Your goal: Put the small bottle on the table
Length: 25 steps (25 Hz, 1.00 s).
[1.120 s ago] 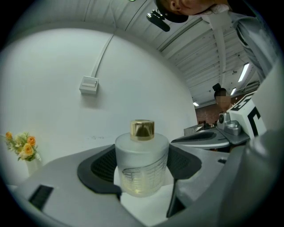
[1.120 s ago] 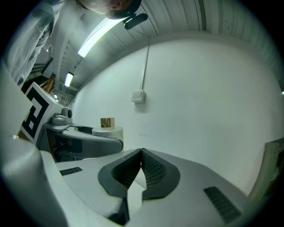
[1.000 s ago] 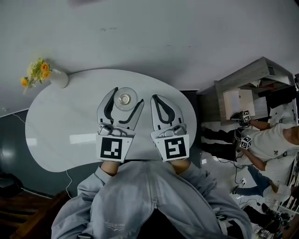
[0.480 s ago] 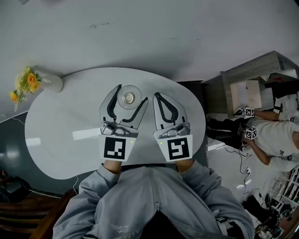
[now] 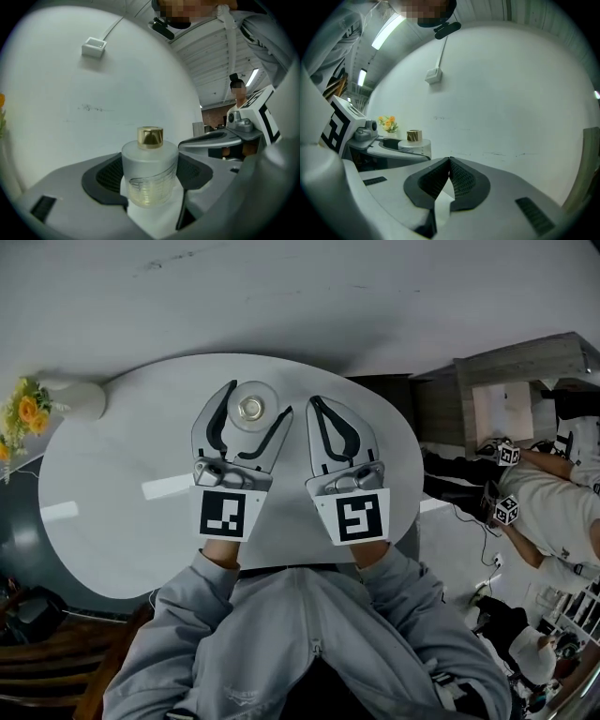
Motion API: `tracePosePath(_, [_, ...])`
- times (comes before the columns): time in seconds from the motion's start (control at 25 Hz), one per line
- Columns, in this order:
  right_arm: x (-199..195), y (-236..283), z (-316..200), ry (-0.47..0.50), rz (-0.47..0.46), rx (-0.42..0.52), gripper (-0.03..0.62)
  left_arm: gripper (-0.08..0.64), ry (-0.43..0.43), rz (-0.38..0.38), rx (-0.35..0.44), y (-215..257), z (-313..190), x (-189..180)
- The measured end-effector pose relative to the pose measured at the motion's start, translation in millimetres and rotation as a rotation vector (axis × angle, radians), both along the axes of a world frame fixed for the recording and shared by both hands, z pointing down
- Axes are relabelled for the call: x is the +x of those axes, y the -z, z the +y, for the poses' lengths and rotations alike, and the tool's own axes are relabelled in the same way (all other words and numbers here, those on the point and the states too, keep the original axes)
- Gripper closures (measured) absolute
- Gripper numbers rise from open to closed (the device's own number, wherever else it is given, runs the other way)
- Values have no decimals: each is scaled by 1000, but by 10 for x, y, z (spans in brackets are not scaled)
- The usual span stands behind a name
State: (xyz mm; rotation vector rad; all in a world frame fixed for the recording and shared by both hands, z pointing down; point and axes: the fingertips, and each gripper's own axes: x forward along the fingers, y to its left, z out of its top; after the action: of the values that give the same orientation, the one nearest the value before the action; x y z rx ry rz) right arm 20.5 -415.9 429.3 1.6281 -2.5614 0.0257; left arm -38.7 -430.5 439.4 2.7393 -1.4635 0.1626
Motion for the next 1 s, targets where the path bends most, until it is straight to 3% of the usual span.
tracePosePath(0.52, [-61,-547,-299,-29,9,-61,566,229,-35,-14,-45,-557,-275,-29])
tracePosePath(1.0, [-78,-993,-529,-29,6,-127,566,229,-74,-104,-87,-1078,-532,43])
